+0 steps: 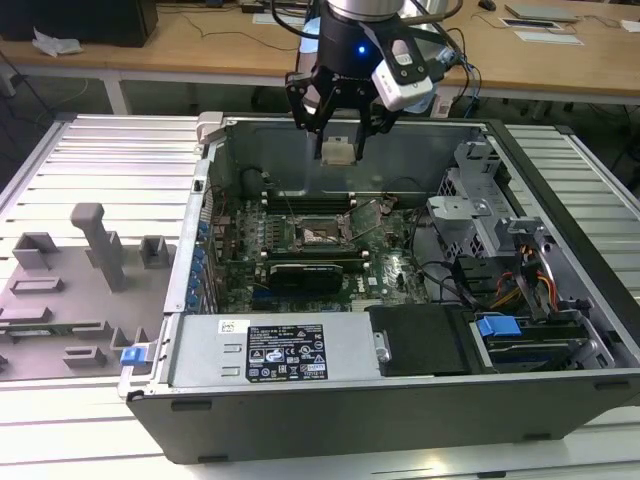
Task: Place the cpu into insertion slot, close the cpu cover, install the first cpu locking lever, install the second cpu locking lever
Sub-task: 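Place the cpu into insertion slot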
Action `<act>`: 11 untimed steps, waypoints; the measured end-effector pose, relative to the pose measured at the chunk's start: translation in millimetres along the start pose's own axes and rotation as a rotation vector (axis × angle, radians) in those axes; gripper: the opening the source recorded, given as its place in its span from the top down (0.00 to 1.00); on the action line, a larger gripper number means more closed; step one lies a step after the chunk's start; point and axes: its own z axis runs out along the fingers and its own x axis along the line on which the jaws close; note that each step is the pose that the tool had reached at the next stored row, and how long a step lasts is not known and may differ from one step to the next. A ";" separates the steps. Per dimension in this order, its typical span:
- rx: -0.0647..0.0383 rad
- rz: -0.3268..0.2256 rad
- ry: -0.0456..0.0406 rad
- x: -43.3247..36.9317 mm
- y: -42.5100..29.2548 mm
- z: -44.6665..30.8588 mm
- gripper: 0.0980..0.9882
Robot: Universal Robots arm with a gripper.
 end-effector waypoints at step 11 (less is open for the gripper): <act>0.001 0.000 -0.0020 0.5 -1.7 19.2 0.50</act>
